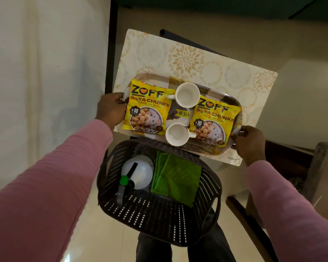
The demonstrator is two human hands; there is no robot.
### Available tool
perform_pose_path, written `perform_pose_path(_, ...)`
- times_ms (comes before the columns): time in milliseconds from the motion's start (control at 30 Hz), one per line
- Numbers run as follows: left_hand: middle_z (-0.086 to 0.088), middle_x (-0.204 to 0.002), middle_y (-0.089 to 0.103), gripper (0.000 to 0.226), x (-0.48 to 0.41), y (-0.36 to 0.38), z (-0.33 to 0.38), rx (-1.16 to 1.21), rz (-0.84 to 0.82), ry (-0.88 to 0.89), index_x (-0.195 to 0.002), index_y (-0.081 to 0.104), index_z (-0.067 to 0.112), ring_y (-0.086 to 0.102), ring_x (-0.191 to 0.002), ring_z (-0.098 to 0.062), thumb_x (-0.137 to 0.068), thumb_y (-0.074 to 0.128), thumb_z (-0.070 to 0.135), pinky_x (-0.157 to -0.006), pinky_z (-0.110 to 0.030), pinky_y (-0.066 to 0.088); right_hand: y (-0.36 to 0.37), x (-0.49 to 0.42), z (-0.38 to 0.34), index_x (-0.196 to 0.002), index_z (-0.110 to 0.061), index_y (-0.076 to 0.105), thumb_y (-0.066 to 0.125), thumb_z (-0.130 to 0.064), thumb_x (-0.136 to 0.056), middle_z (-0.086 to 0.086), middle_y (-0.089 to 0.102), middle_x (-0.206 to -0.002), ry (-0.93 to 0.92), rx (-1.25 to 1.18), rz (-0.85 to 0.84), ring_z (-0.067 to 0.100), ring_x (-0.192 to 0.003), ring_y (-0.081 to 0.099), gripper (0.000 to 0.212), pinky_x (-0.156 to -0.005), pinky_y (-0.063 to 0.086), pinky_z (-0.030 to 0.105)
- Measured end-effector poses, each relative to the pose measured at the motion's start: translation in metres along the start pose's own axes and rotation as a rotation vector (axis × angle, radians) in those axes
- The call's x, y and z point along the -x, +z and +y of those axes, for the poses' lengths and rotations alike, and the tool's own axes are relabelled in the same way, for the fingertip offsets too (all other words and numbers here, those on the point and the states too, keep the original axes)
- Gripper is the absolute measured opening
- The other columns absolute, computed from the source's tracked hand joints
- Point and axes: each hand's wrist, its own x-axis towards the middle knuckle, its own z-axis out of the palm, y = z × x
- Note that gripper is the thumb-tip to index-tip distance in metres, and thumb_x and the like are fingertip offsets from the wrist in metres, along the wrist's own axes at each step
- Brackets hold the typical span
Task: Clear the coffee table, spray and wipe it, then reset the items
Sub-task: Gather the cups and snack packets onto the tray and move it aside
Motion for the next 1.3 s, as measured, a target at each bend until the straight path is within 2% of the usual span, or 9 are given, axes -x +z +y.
perform_pose_path(100, -0.013, -0.131, 0.06, 0.04, 0.003, -0.004, 0.001, -0.085, -0.006, 0.021, -0.134, 0.055, 0.004, 0.057, -0.118, -0.029, -0.094, 0.053, 0.001, -0.105, -0.044, 0.045, 0.0, 0.009, -0.007, -0.119, -0.01, 0.062, 0.06, -0.018, -0.089, 0.011, 0.069, -0.104, -0.05, 0.086, 0.042, 0.03, -0.093, 0.066, 0.03, -0.084, 0.056, 0.048)
perform_pose_path(200, -0.012, -0.143, 0.049, 0.043, 0.024, -0.009, 0.002, -0.136, 0.071, 0.114, -0.139, 0.05, 0.008, 0.049, -0.128, -0.026, -0.097, 0.047, 0.001, -0.105, -0.025, 0.037, -0.002, 0.025, -0.015, -0.135, -0.008, 0.048, 0.06, -0.027, -0.09, 0.013, 0.058, -0.128, -0.079, 0.17, 0.138, 0.031, -0.118, 0.055, 0.051, -0.099, 0.046, 0.044)
perform_pose_path(467, -0.007, -0.117, 0.059, 0.031, 0.119, -0.039, -0.044, -0.222, 0.167, 0.561, -0.123, 0.061, 0.01, 0.053, -0.1, -0.006, -0.096, 0.049, 0.001, -0.082, -0.01, 0.041, -0.004, 0.106, -0.042, -0.128, -0.012, 0.054, 0.057, -0.019, -0.09, 0.012, 0.053, -0.125, -0.444, 0.183, 0.375, 0.027, -0.116, 0.051, 0.039, -0.098, 0.041, 0.039)
perform_pose_path(633, -0.009, -0.11, 0.064, 0.027, 0.166, -0.055, -0.082, -0.318, 0.072, 0.648, -0.12, 0.062, 0.008, 0.06, -0.096, -0.017, -0.096, 0.051, 0.0, -0.08, -0.014, 0.042, 0.007, 0.168, -0.044, -0.118, -0.009, 0.06, 0.057, -0.012, -0.088, 0.013, 0.059, -0.117, -0.745, 0.243, 0.391, 0.025, -0.11, 0.05, 0.031, -0.091, 0.042, 0.04)
perform_pose_path(833, -0.017, -0.115, 0.064, 0.036, 0.186, -0.063, -0.101, -0.457, -0.047, 0.703, -0.13, 0.057, 0.003, 0.065, -0.095, -0.031, -0.094, 0.053, 0.005, -0.079, -0.031, 0.051, 0.047, 0.211, -0.03, -0.102, -0.002, 0.069, 0.059, 0.0, -0.078, 0.014, 0.066, -0.098, -1.236, 0.44, -0.015, 0.031, -0.089, 0.06, 0.026, -0.076, 0.049, 0.038)
perform_pose_path(967, -0.015, -0.142, 0.048, 0.073, 0.19, -0.054, -0.099, -0.444, -0.238, 0.642, -0.151, 0.029, 0.014, 0.06, -0.113, -0.032, -0.088, 0.062, 0.001, -0.092, -0.033, 0.049, 0.083, 0.203, -0.016, -0.111, -0.002, 0.066, 0.068, 0.002, -0.066, 0.015, 0.065, -0.104, -1.171, 0.801, -0.274, 0.035, -0.09, 0.061, 0.045, -0.072, 0.053, 0.04)
perform_pose_path(1100, -0.008, -0.145, 0.046, 0.104, 0.187, -0.029, -0.107, -0.379, -0.391, 0.523, -0.154, 0.003, 0.034, 0.057, -0.12, -0.026, -0.082, 0.073, 0.007, -0.098, -0.032, 0.044, 0.111, 0.179, -0.003, -0.142, -0.007, 0.041, 0.056, -0.023, -0.087, 0.012, 0.043, -0.146, -1.145, 1.114, -0.46, 0.036, -0.133, 0.039, 0.059, -0.102, 0.042, 0.05)
perform_pose_path(1233, -0.004, -0.146, 0.047, 0.106, 0.184, -0.014, -0.12, -0.271, -0.39, 0.484, -0.153, 0.004, 0.035, 0.053, -0.127, -0.021, -0.08, 0.078, 0.017, -0.098, -0.02, 0.032, 0.125, 0.157, 0.003, -0.15, -0.01, 0.021, 0.048, -0.046, -0.093, 0.011, 0.021, -0.157, -1.165, 1.416, -0.561, 0.035, -0.146, 0.012, 0.072, -0.117, 0.008, 0.05)
perform_pose_path(1300, -0.005, -0.147, 0.046, 0.099, 0.182, -0.011, -0.124, -0.282, -0.322, 0.525, -0.154, 0.011, 0.027, 0.054, -0.126, -0.022, -0.081, 0.077, 0.018, -0.098, -0.019, 0.03, 0.124, 0.154, -0.003, -0.146, -0.005, 0.031, 0.042, -0.047, -0.091, 0.016, 0.032, -0.152, -1.263, 1.456, -0.566, 0.039, -0.142, 0.024, 0.07, -0.115, 0.013, 0.054)
